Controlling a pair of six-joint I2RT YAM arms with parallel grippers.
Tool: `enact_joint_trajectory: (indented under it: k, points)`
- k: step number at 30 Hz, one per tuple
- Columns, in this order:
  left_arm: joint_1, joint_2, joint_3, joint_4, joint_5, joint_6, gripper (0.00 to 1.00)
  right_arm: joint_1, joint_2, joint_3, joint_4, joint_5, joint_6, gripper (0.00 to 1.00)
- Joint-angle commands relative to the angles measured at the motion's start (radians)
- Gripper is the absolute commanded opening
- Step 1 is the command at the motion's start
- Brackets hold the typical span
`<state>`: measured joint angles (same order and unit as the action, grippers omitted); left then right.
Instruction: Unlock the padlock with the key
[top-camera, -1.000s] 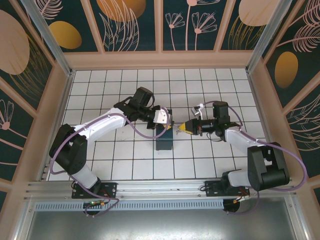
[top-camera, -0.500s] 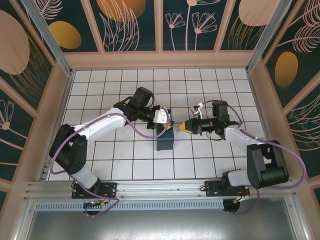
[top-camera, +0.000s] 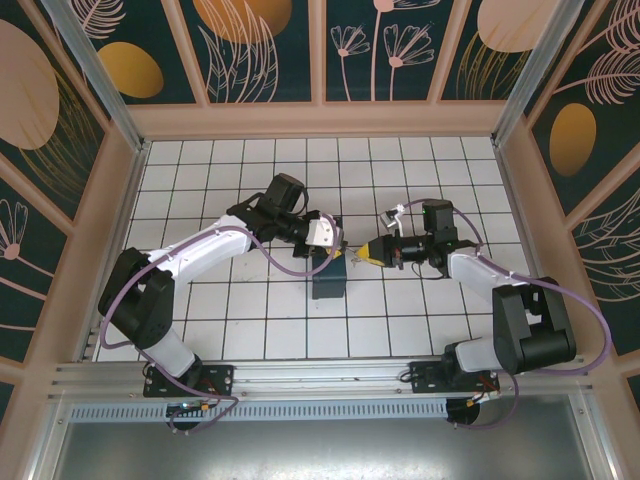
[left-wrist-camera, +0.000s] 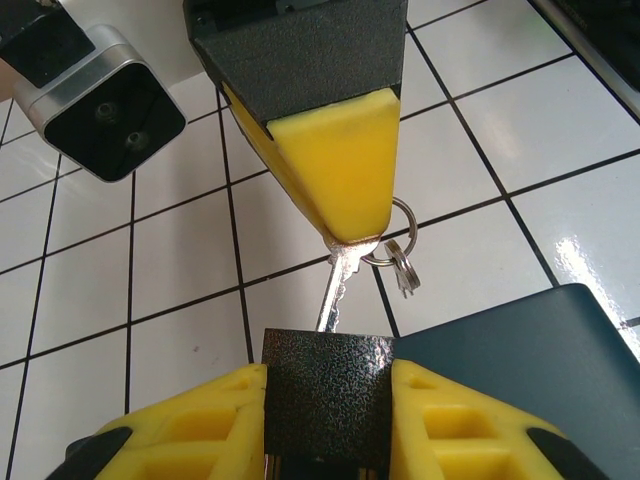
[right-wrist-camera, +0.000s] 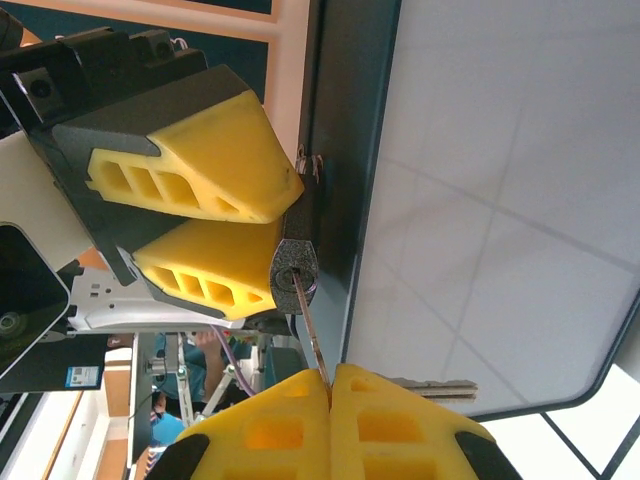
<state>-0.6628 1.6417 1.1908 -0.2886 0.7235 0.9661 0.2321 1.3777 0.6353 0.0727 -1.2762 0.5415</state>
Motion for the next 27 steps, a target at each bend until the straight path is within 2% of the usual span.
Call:
enact_joint_trajectory:
  k: [1, 12, 16, 22, 27]
  points:
    - [0.001, -0.013, 0.018, 0.031, 0.025, 0.005, 0.26, 0.015, -0.005, 0.035, -0.005, 0.006, 0.008, 0.00]
    - [-0.013, 0.006, 0.040, -0.019, -0.059, 0.037, 0.26, 0.021, 0.007, 0.064, -0.102, 0.014, -0.040, 0.00]
    - [-0.019, 0.018, 0.049, -0.026, -0.102, 0.042, 0.25, 0.022, 0.016, 0.088, -0.196, 0.021, -0.114, 0.00]
    - [-0.020, 0.011, 0.035, -0.003, -0.084, 0.037, 0.25, 0.021, 0.033, 0.093, -0.233, 0.034, -0.147, 0.00]
    - [-0.019, 0.007, 0.032, -0.012, -0.111, 0.037, 0.25, 0.015, 0.052, 0.091, -0.260, 0.057, -0.174, 0.00]
